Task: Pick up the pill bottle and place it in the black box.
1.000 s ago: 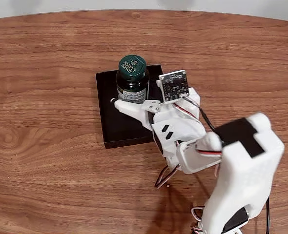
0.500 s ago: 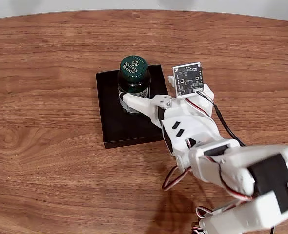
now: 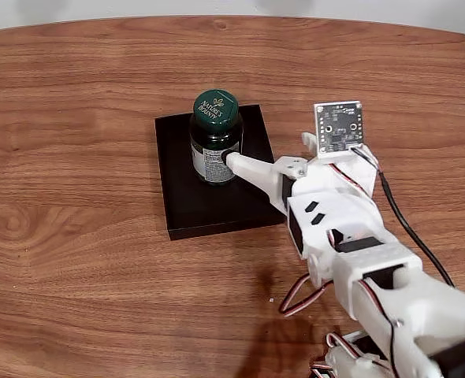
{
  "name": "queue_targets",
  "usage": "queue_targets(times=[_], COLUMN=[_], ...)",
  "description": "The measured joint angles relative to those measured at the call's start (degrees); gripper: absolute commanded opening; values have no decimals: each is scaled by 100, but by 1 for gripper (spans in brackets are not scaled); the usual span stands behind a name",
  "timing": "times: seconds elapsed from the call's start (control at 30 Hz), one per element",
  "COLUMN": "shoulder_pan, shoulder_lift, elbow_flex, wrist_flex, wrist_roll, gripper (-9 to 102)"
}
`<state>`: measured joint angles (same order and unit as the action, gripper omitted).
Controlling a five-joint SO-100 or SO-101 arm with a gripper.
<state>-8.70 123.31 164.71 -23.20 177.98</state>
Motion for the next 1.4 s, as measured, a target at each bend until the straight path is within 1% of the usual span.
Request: queue_targets(times=[0.33, 0.63, 0.73, 0.87, 1.07, 1.17, 1.27, 1.4], shoulder_pan=[466, 580, 580, 650, 853, 888, 905, 896], shoulder_lift=[1283, 2646, 3015, 3366, 3744, 3771, 3797, 3938], elbow_flex=[18, 18, 18, 211, 905, 976, 984, 984], wrist_flex=[2549, 4720, 5300, 5616, 5528, 5528, 5616, 6091], wrist_roll=[-70, -158, -158, -9, 264, 246, 167, 141], gripper=[38, 37, 37, 37, 36, 35, 29, 16])
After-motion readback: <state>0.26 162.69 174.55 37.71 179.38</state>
